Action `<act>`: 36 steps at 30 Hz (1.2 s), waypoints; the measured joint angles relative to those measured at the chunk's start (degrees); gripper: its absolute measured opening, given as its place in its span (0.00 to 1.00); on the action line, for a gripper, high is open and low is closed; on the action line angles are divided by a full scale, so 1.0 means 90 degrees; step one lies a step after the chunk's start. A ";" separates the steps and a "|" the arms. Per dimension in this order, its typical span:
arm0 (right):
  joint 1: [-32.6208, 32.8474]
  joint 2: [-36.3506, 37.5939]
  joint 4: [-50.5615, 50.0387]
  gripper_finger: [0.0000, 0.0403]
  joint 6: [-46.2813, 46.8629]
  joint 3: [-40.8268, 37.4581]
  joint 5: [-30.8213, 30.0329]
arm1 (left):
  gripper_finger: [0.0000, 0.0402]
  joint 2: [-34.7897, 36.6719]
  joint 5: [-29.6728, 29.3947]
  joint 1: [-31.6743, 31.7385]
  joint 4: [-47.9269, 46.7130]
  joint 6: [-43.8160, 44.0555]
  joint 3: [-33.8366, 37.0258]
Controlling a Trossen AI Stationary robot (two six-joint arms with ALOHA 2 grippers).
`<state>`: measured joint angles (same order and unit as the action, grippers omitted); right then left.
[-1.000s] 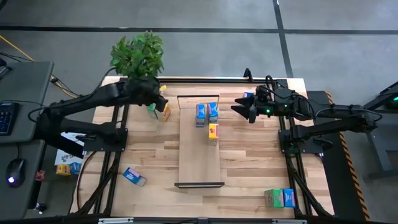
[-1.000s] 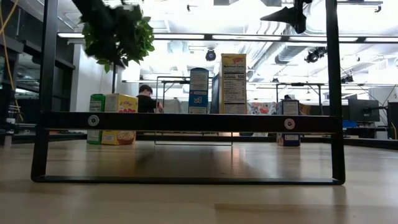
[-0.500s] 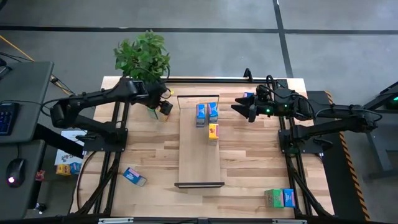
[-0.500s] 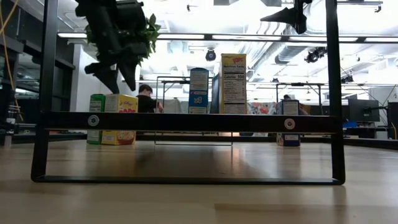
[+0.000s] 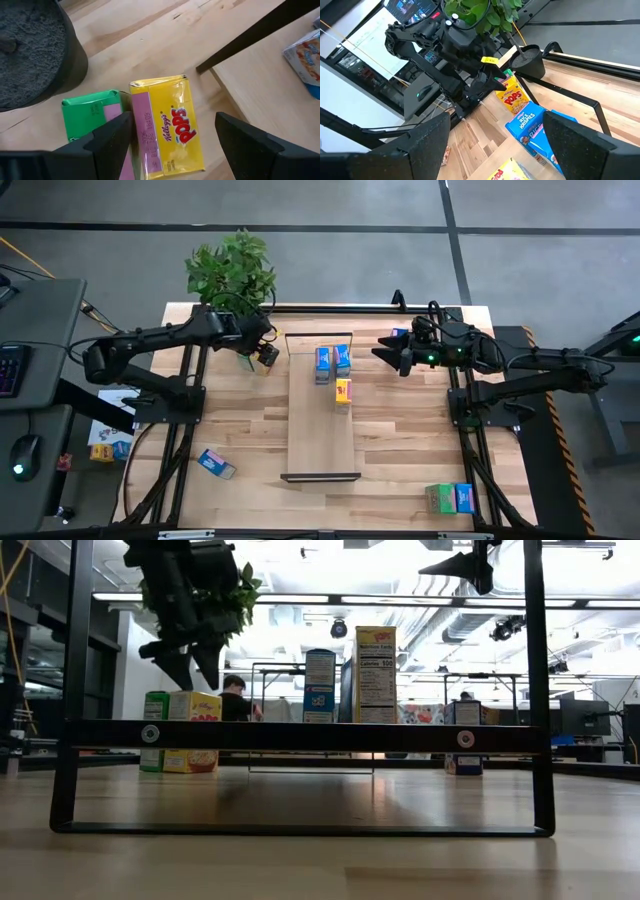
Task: Stack cereal on shelf
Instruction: Put the yellow cereal box on the shelf aligned with the other yellow cereal box
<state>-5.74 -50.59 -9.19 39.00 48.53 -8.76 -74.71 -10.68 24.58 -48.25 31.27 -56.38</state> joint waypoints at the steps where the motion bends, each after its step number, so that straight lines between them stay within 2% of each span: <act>1: 0.0000 0.0000 0.0000 0.77 0.0000 0.0000 0.0000 | 0.69 -0.0045 -0.0002 0.0000 0.0005 -0.0025 0.0000; 13: 0.0002 0.0000 0.0000 0.77 0.0000 0.0000 -0.0026 | 0.68 -0.0302 -0.0127 -0.0215 0.0002 0.0002 0.0000; 16: 0.0002 0.0000 0.0000 0.77 -0.0001 0.0000 -0.0143 | 0.62 -0.0302 -0.0197 -0.0250 -0.0017 0.0022 0.0000; 23: 0.0002 0.0000 0.0000 0.77 0.0000 0.0000 -0.0216 | 0.34 -0.0237 -0.0216 -0.0250 -0.0034 0.0022 0.0005; 27: 0.0002 0.0000 0.0000 0.77 0.0106 0.0000 -0.0218 | 0.23 -0.0116 -0.0211 -0.0250 -0.0035 0.0019 0.0007; 32: 0.0002 -0.0002 0.0000 0.77 0.0117 0.0000 -0.0218 | 0.20 0.0167 -0.0110 -0.0250 -0.0048 0.0024 0.0007; 36: 0.0002 -0.0002 0.0000 0.77 0.0117 0.0000 -0.0218 | 0.21 0.0485 0.0429 -0.0250 -0.0056 0.0028 0.0007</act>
<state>-5.72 -50.61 -9.19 40.05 48.53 -10.72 -70.35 -6.82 22.33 -48.75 31.52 -56.31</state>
